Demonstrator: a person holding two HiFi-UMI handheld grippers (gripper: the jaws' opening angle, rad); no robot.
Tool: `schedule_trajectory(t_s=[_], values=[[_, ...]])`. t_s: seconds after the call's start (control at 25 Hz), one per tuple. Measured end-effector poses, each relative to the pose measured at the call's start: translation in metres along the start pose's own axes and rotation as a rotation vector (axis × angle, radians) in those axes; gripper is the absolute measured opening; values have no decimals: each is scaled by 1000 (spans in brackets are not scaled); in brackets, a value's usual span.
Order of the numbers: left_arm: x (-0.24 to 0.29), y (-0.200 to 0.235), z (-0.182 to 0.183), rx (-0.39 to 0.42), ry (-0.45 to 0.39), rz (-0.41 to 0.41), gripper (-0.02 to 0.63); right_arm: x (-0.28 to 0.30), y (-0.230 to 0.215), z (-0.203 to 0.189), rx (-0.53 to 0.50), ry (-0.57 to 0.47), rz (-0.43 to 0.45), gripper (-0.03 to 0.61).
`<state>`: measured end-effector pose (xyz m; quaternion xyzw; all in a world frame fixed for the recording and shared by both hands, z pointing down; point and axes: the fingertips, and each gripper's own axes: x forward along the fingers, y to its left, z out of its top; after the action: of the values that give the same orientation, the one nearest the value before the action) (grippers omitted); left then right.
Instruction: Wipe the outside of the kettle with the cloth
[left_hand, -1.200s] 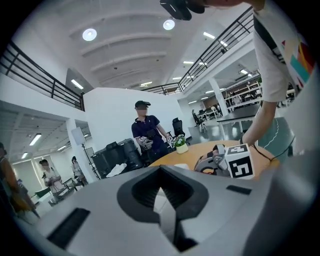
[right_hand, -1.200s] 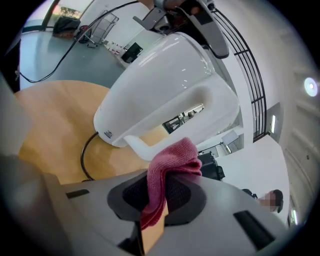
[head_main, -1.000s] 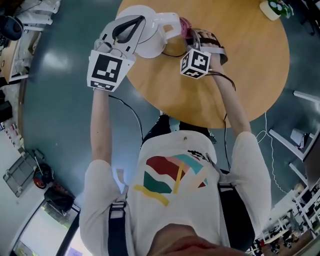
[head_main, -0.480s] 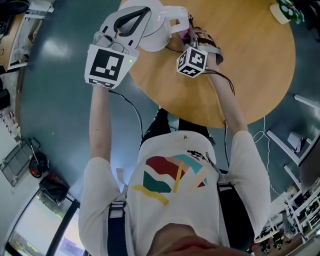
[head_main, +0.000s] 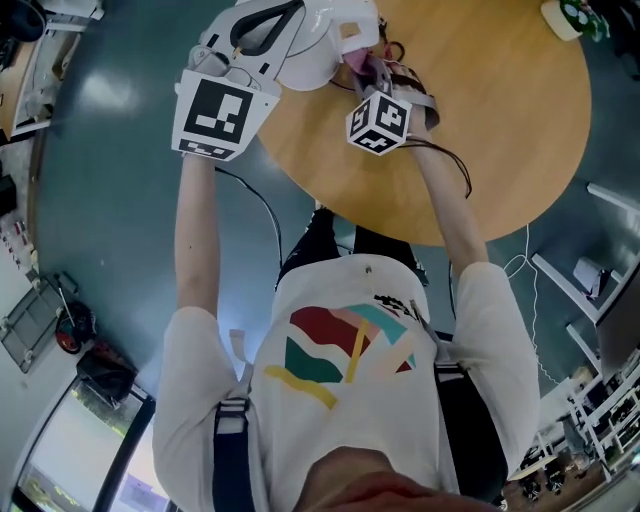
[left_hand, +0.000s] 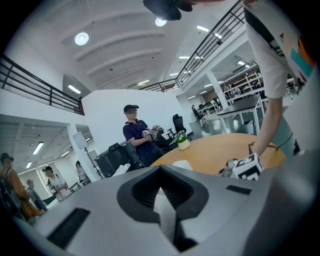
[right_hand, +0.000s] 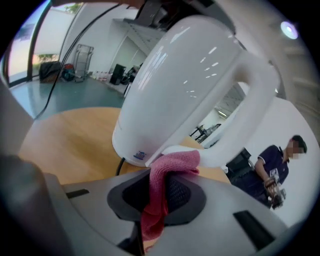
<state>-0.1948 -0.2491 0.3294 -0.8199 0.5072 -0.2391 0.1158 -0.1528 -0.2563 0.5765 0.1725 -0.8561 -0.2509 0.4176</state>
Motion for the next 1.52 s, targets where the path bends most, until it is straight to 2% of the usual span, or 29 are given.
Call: schedule_trajectory(t_s=[0.12, 0.2, 0.32, 0.44, 0.76, 1.08, 1.36, 1.52], values=[[0, -7, -3, 19, 14, -11, 43, -45, -8, 12, 207, -91, -54, 44], [-1, -7, -1, 18, 6, -22, 43, -72, -24, 28, 297, -162, -130, 44], [-7, -7, 6, 0, -1, -32, 43, -92, -47, 59, 304, -212, -229, 44], [-8, -10, 14, -2, 0, -39, 43, -93, -64, 77, 296, -202, -266, 44], [-1, -17, 10, 30, 10, -67, 43, -105, -97, 93, 362, -229, -350, 44], [3, -13, 8, 24, 2, -86, 43, -59, -94, 78, 307, -184, -316, 44], [1, -9, 11, 2, -24, -90, 43, -18, -81, 56, 376, -140, -198, 44], [3, -9, 10, 4, -30, -83, 43, -11, -77, 51, 403, -150, -169, 44]])
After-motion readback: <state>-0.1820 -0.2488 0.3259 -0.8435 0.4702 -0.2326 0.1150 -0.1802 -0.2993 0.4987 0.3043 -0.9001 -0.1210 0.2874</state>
